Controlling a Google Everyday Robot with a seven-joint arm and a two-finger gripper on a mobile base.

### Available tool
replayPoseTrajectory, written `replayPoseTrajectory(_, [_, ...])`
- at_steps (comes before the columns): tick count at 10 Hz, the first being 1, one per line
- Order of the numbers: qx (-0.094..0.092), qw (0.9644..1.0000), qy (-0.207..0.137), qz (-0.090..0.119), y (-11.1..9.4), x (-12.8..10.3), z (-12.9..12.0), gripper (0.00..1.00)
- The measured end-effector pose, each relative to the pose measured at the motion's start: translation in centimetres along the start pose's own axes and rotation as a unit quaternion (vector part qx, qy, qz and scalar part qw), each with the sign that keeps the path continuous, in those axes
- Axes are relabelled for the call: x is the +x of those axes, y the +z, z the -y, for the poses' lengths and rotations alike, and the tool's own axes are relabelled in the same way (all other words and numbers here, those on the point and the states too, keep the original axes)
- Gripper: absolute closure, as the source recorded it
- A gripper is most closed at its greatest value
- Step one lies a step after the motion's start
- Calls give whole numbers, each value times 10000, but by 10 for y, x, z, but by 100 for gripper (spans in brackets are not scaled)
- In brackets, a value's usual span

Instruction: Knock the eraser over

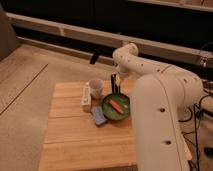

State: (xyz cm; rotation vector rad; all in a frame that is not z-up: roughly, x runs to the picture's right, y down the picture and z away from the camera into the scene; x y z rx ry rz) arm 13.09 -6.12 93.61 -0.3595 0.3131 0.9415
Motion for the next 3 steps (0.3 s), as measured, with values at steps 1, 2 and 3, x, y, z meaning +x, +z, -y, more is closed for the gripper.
replayPoseTrajectory(1, [77,9997,-206,39,-3,-8,1,35])
replayPoseTrajectory(2, [98,9996,-277,56,-4,-11,1,35])
replayPoseTrajectory(3, [101,9996,-274,54,-4,-10,1,35])
